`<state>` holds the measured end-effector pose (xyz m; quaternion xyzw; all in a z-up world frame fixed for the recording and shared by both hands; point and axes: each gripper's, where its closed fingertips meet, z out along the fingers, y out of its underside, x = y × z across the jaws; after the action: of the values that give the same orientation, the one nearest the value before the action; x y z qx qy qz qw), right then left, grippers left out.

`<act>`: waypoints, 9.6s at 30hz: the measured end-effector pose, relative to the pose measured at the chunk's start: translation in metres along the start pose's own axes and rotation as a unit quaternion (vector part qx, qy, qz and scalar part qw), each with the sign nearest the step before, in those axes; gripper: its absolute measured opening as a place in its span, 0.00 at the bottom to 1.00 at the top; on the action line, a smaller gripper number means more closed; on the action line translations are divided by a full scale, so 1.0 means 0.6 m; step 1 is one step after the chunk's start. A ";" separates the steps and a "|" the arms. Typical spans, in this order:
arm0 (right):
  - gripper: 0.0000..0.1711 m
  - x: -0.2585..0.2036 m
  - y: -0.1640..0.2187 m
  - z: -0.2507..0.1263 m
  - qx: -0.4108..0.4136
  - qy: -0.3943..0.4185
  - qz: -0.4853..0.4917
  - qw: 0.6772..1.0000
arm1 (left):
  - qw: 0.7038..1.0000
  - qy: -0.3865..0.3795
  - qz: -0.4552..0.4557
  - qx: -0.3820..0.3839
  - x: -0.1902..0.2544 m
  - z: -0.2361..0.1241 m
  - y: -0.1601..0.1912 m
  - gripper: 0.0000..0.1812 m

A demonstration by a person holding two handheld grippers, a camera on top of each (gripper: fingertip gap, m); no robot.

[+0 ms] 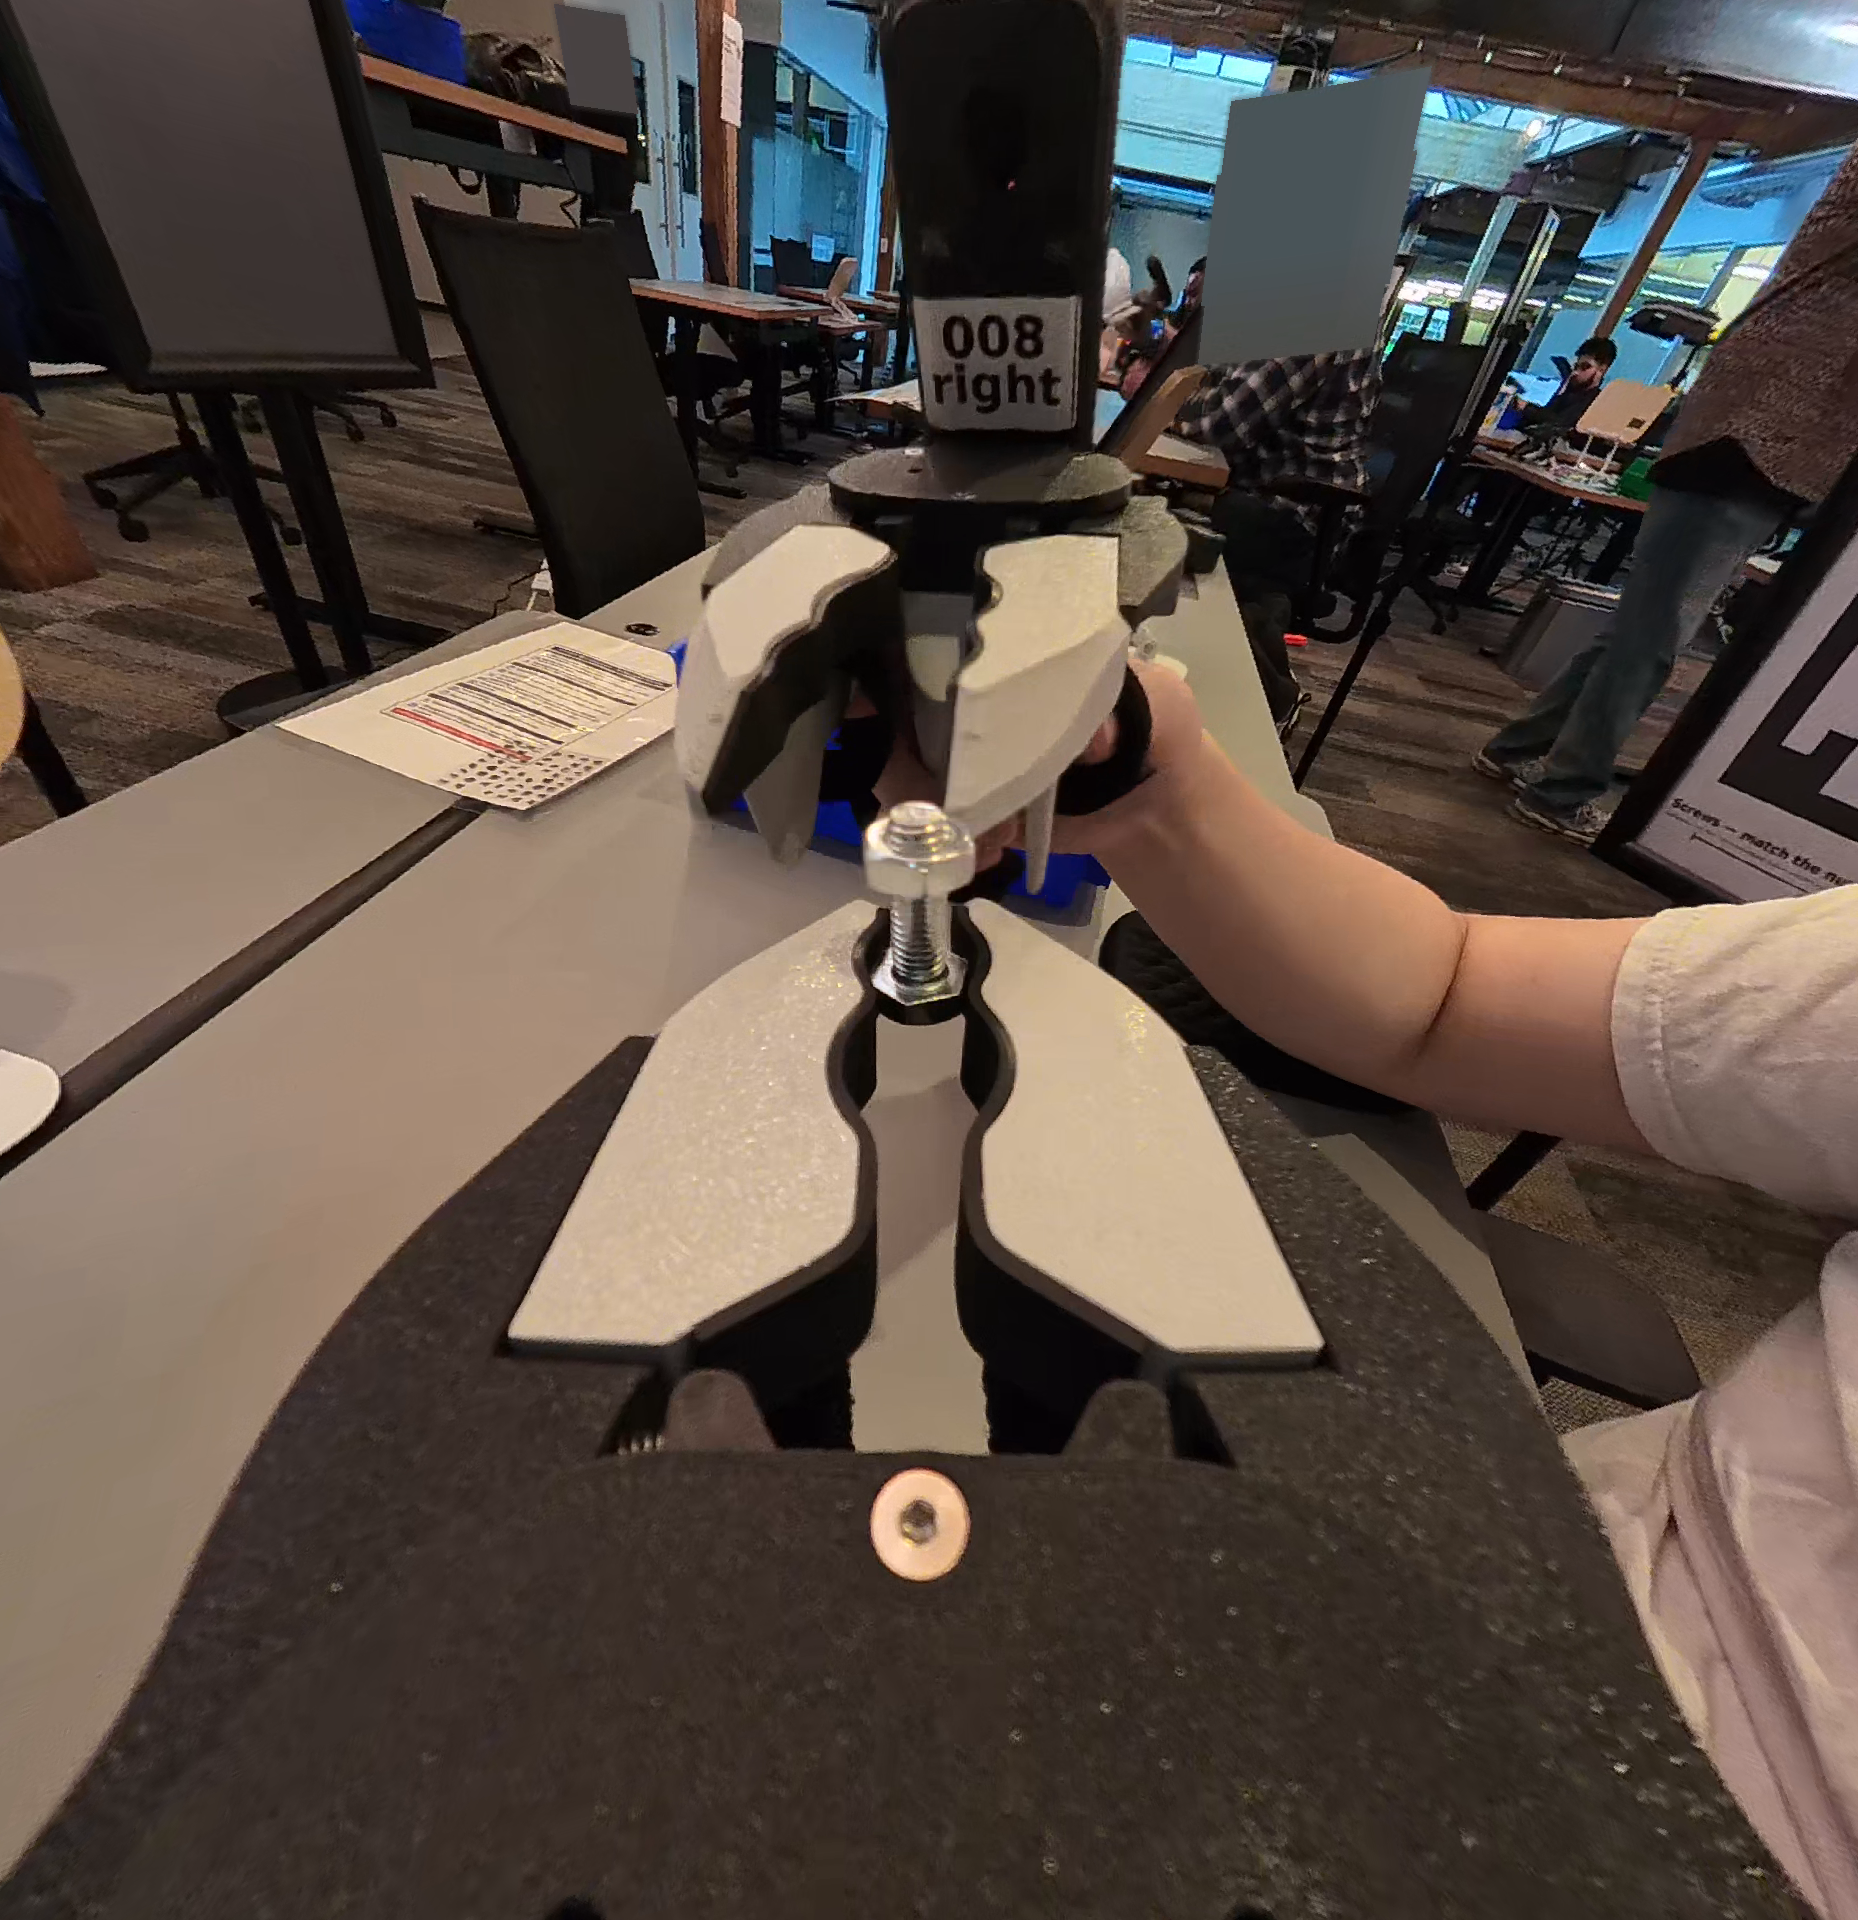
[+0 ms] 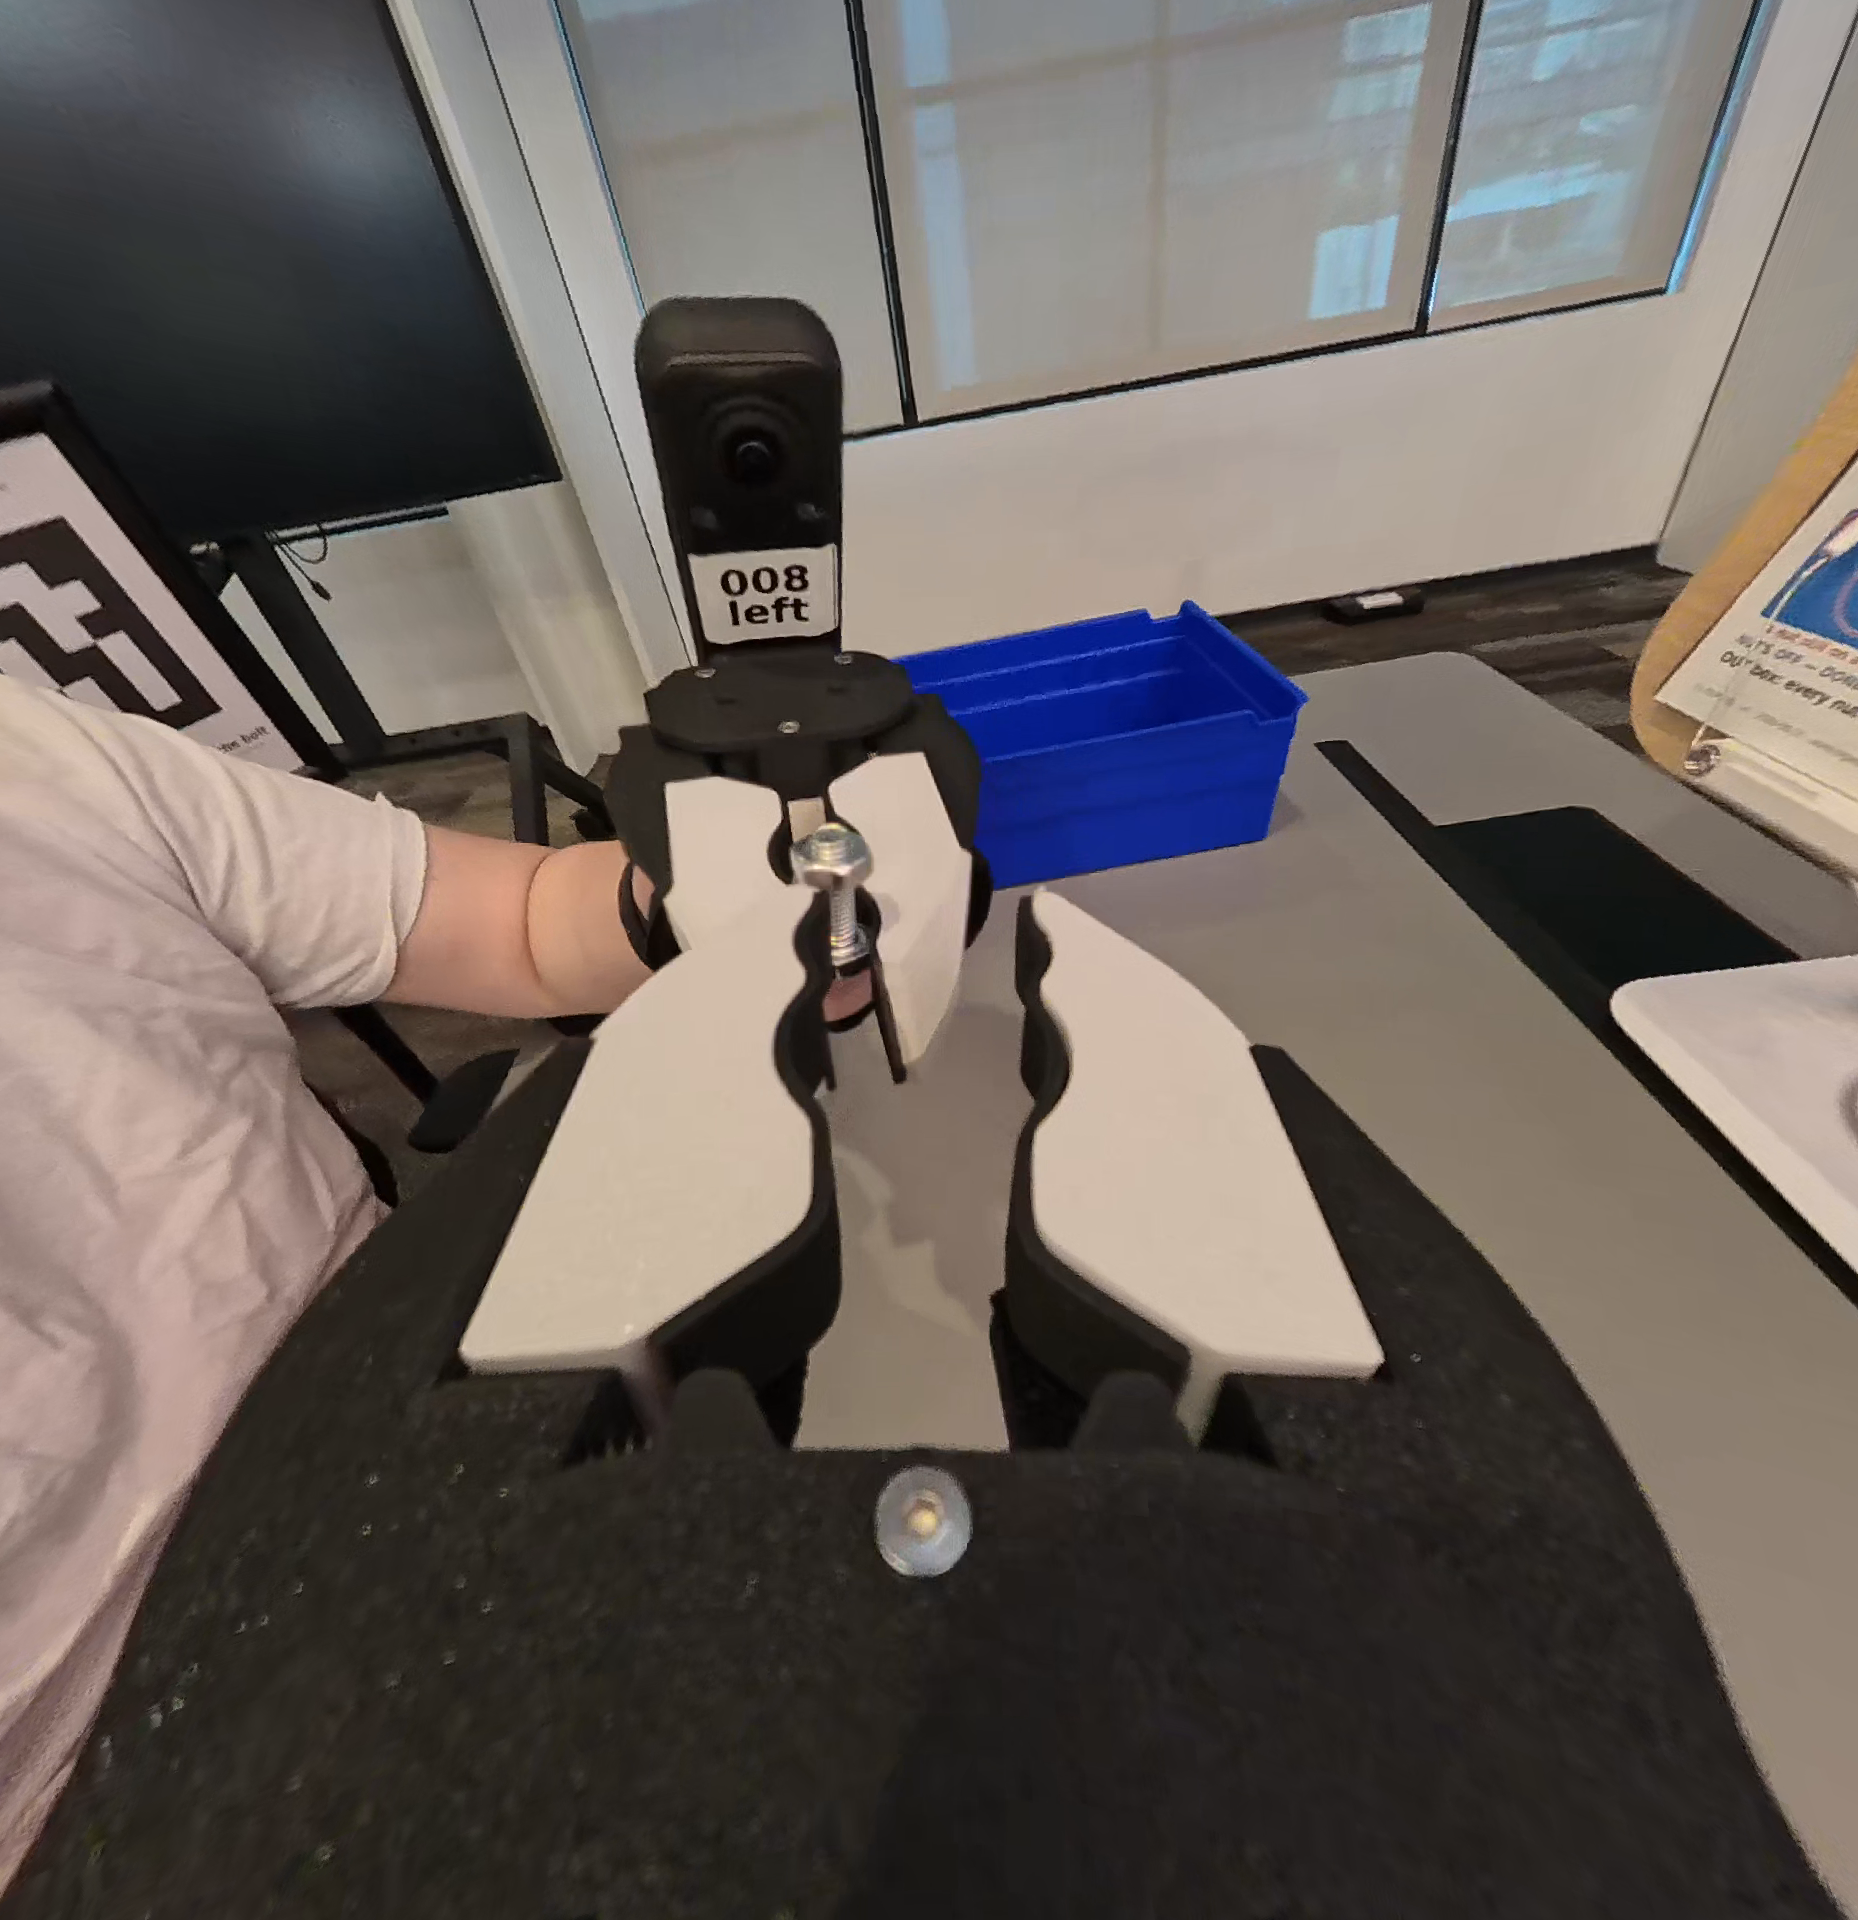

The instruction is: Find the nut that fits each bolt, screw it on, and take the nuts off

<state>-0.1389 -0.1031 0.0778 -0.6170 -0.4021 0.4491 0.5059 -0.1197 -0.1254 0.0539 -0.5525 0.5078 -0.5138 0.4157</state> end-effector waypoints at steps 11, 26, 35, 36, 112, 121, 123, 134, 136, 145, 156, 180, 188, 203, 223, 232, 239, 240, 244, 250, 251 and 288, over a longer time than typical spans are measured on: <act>0.18 0.005 -0.002 -0.003 0.004 0.005 0.003 1.000 | 1.000 0.005 0.000 0.000 0.006 0.003 0.001 0.06; 0.19 -0.006 -0.004 -0.003 0.011 -0.020 0.009 1.000 | 1.000 0.001 0.002 0.000 0.004 0.002 0.000 0.06; 0.23 -0.013 0.007 0.010 -0.010 -0.024 -0.002 1.000 | 1.000 0.005 0.004 -0.005 0.010 0.007 0.005 0.06; 0.22 -0.010 0.007 0.006 -0.007 -0.027 0.008 1.000 | 1.000 0.004 0.002 -0.002 0.009 0.006 0.003 0.06; 0.16 -0.036 0.000 0.013 -0.025 -0.028 -0.012 0.999 | 1.000 0.000 0.013 -0.012 0.014 0.010 0.008 0.06; 0.08 -0.042 0.000 0.009 -0.023 -0.045 -0.012 0.999 | 1.000 0.006 0.011 -0.014 0.017 0.010 0.009 0.06; 0.08 -0.048 -0.001 0.007 -0.019 -0.063 -0.011 0.998 | 1.000 0.024 0.008 -0.012 0.026 0.011 0.008 0.06; 0.08 -0.154 -0.005 -0.018 0.044 -0.307 -0.021 0.951 | 0.963 0.268 -0.036 0.001 0.159 0.000 0.001 0.06; 0.08 -0.152 -0.006 -0.018 0.045 -0.303 -0.022 0.952 | 0.964 0.264 -0.036 0.004 0.156 0.001 0.000 0.06; 0.19 -0.062 -0.033 -0.014 0.047 -0.084 -0.049 0.994 | 0.997 0.064 -0.027 0.017 0.040 0.005 -0.008 0.06; 0.20 0.018 -0.004 0.008 0.022 0.056 -0.017 0.998 | 0.979 -0.196 0.027 -0.041 -0.094 -0.011 0.037 0.06; 0.21 0.098 0.050 0.036 -0.051 0.150 0.070 0.985 | 0.911 -0.388 0.083 -0.112 -0.228 -0.078 0.088 0.06; 0.23 0.091 0.035 0.060 -0.067 0.139 0.052 0.987 | 0.932 -0.346 0.050 -0.091 -0.217 -0.075 0.083 0.06; 0.23 0.043 0.002 0.023 -0.050 0.186 -0.024 0.981 | 0.974 -0.214 0.069 -0.027 -0.125 -0.011 0.054 0.06; 0.19 0.034 0.031 0.030 -0.033 0.156 -0.004 0.987 | 0.979 -0.197 0.058 -0.014 -0.079 0.005 0.046 0.06; 0.08 0.018 0.029 0.029 -0.037 0.119 -0.005 0.992 | 0.981 -0.189 0.051 -0.009 -0.072 0.003 0.038 0.06; 0.08 -0.032 0.014 0.014 -0.027 -0.006 -0.038 0.999 | 0.999 -0.024 0.029 0.007 0.000 0.016 0.021 0.06; 0.08 -0.048 0.010 0.008 -0.018 -0.043 -0.042 0.998 | 1.000 0.020 0.023 0.009 0.021 0.017 0.017 0.06; 0.08 -0.091 0.010 -0.009 -0.002 -0.150 -0.042 0.988 | 0.994 0.101 0.033 0.003 0.075 0.020 0.017 0.06; 0.08 -0.108 0.007 -0.014 0.014 -0.190 -0.039 0.981 | 0.990 0.137 0.020 0.003 0.096 0.018 0.015 0.06; 0.08 -0.106 0.007 -0.014 0.016 -0.190 -0.036 0.981 | 0.991 0.135 0.018 0.001 0.095 0.018 0.015 0.06; 0.08 -0.095 -0.013 0.005 0.055 -0.142 -0.016 0.988 | 0.997 0.073 0.007 -0.004 0.074 0.001 -0.008 0.06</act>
<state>-0.1579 -0.1550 0.0938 -0.5118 -0.4545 0.5449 0.4843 -0.1202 -0.1685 0.0650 -0.5114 0.5433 -0.5476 0.3787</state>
